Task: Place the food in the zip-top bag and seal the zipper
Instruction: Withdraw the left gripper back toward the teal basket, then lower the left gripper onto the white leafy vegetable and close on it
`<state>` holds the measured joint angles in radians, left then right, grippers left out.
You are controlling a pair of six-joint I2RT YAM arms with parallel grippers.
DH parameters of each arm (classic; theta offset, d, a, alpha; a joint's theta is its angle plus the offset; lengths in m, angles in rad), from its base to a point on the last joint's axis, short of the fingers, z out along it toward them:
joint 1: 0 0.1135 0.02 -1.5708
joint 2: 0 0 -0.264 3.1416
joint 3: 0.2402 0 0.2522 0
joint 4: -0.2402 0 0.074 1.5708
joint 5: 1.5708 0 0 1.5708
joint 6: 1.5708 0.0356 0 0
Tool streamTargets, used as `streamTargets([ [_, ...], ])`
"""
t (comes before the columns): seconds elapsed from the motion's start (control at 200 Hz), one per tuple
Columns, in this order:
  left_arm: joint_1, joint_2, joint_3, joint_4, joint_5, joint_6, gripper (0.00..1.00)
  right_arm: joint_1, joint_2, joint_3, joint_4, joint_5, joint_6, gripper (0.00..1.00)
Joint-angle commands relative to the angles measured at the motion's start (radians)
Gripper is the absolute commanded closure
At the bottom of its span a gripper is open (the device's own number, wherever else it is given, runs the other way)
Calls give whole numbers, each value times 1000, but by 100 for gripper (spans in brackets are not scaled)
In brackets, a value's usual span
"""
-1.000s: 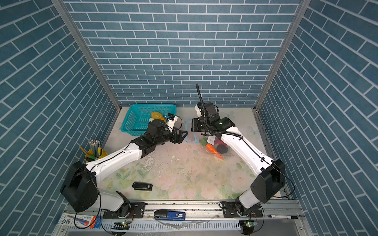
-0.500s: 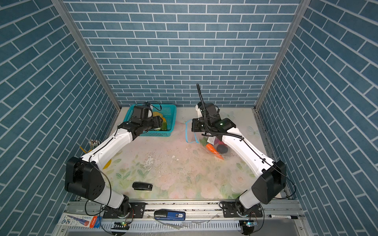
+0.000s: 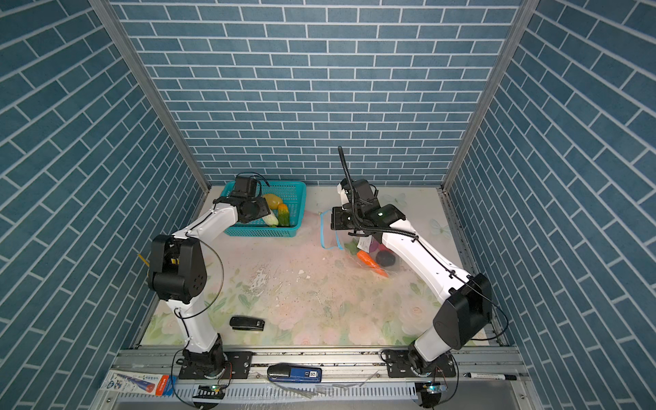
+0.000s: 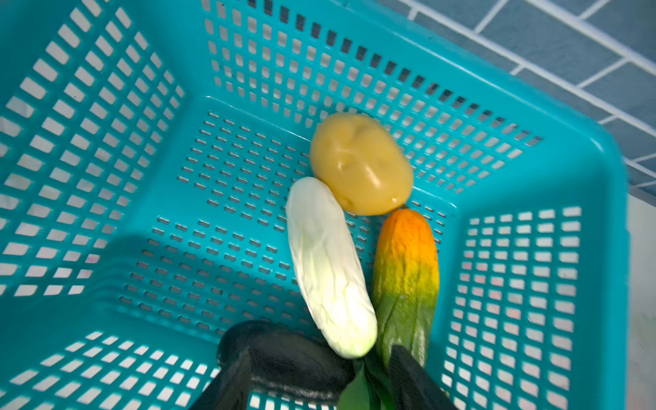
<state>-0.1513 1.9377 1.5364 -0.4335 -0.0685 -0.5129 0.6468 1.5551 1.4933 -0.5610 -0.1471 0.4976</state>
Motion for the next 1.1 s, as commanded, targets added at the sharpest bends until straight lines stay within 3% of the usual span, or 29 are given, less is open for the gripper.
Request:
streamTargets([
  [0.0, 24, 63, 61, -27, -17, -53, 39, -6, 18, 59, -15, -14, 8, 100],
  [0.54, 49, 293, 289, -65, 23, -83, 38, -14, 40, 90, -34, -12, 6, 100],
  [1.095, 56, 398, 363, -90, 52, -72, 36, -14, 49, 98, -29, -24, 15, 100],
])
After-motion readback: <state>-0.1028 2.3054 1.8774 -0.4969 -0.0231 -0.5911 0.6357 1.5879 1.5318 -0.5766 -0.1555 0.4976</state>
